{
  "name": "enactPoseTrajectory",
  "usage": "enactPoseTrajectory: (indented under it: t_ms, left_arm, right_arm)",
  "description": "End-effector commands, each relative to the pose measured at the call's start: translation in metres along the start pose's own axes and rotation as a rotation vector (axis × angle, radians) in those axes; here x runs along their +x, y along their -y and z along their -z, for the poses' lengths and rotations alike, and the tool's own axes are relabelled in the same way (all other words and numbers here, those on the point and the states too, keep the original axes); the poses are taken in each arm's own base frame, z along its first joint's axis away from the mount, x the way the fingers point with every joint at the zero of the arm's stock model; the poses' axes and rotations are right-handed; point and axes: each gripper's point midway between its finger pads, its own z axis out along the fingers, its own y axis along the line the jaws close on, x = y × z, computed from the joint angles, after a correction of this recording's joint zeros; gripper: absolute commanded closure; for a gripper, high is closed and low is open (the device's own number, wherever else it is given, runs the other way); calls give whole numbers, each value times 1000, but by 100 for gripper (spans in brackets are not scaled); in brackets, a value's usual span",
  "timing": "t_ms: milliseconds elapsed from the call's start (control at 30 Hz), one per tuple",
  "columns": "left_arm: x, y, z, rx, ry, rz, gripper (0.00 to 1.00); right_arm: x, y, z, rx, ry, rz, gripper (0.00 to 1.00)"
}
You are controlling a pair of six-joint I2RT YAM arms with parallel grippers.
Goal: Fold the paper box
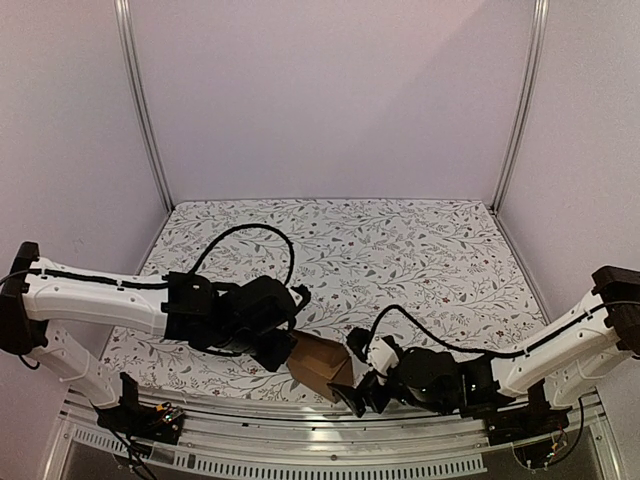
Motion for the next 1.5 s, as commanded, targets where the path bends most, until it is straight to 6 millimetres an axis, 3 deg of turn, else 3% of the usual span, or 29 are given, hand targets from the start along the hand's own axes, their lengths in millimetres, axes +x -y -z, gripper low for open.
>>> enactPoseTrajectory:
  t_ms: [0, 300, 600, 700, 1100, 1467]
  left_arm:
    - [31, -3, -8, -58, -125, -8, 100]
    - [19, -7, -13, -148, -84, 128, 100]
    - [6, -10, -10, -258, -19, 265, 100]
    - [0, -9, -9, -301, -9, 295, 100]
    - [-15, 15, -16, -322, 29, 371, 100]
    - [-22, 19, -18, -324, 39, 386, 100]
  right_arm:
    - [-4, -2, 15, -43, -28, 30, 1]
    - [-37, 32, 49, 76, -124, -84, 1]
    - [-56, 46, 50, 192, -170, -204, 2]
    - [-66, 49, 48, 230, -163, -238, 7]
    - [-65, 74, 36, 358, -166, -371, 36]
    - [-63, 73, 16, 366, -201, -366, 48]
